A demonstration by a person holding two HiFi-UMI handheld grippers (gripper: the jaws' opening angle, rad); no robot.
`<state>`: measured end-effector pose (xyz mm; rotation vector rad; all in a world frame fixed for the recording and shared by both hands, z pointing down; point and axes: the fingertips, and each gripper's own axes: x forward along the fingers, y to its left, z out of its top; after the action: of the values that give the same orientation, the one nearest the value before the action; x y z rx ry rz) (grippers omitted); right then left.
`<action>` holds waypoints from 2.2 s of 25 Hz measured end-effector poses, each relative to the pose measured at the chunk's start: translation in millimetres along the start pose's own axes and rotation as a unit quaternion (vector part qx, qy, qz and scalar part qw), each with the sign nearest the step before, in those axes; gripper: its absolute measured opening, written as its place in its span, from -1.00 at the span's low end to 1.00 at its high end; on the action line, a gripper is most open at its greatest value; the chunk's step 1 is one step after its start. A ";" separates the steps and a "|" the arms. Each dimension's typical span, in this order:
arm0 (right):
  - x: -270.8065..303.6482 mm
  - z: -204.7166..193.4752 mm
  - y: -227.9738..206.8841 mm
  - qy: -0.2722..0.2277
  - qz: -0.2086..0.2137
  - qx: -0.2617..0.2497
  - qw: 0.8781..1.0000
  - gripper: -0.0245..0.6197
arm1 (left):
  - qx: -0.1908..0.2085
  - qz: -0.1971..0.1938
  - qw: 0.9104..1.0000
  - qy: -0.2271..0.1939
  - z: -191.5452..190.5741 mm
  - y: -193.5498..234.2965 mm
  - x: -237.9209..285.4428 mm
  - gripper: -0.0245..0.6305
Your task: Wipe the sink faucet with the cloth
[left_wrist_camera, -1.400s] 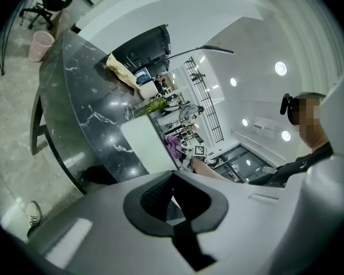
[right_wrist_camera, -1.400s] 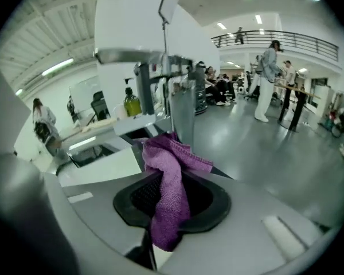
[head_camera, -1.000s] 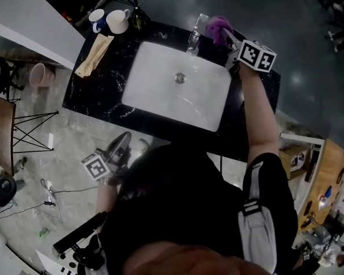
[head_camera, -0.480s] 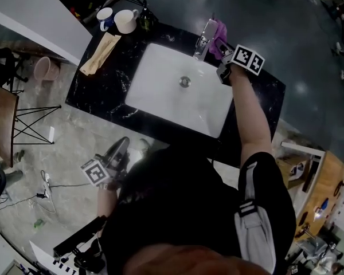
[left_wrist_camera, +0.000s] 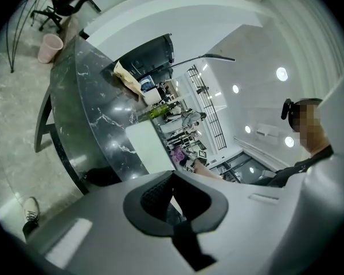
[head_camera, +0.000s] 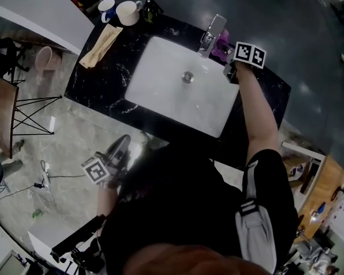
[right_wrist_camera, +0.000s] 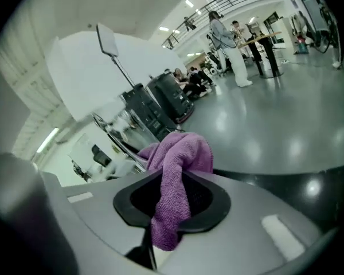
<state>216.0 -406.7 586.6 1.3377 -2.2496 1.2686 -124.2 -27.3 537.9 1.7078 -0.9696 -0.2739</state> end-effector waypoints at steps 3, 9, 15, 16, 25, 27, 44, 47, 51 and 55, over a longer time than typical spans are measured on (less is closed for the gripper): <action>-34.4 45.9 30.5 -0.059 0.116 -0.015 0.991 -0.66 | 0.004 -0.003 1.000 0.005 1.8 -3.0 1.8 -0.93; -71.3 117.6 91.3 -0.037 0.260 -0.124 0.957 -0.66 | 0.006 -0.001 1.000 0.012 0.2 -8.6 6.4 -0.93; -33.7 128.7 98.2 0.065 0.301 -0.142 0.941 -0.66 | -0.003 0.030 1.000 0.002 -11.0 -8.5 4.7 -0.93; -27.1 129.8 90.1 0.074 0.302 -0.117 0.943 -0.66 | -0.008 0.038 0.999 -0.002 -13.3 -7.8 2.4 -0.93; 54.8 46.4 1.9 0.237 0.168 -0.086 0.953 -0.66 | -0.048 0.086 0.995 -0.015 -39.9 6.9 -4.7 -0.93; 68.8 27.6 -15.1 0.278 0.128 -0.153 0.940 -0.66 | -0.051 0.089 0.995 -0.015 -44.1 7.6 -4.2 -0.93; -70.6 71.2 59.5 0.009 0.207 -0.123 0.971 -0.66 | 0.014 -0.006 1.000 0.026 -3.9 -0.7 2.1 -0.93; -118.7 56.2 98.6 -0.038 0.223 -0.126 0.966 -0.66 | 0.038 -0.041 0.998 0.042 12.0 -8.8 -0.9 -0.93; -174.5 16.0 172.9 -0.086 0.246 -0.136 0.956 -0.66 | 0.054 -0.089 0.993 0.060 29.9 -19.2 -1.1 -0.93; -207.8 -46.7 249.4 -0.109 0.291 -0.105 0.945 -0.66 | 0.063 -0.162 0.981 0.082 47.5 -43.8 11.3 -0.79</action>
<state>121.2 -194.0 355.7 0.7905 -2.9800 1.0149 -125.9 -65.5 484.6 1.9720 -0.5960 -0.2831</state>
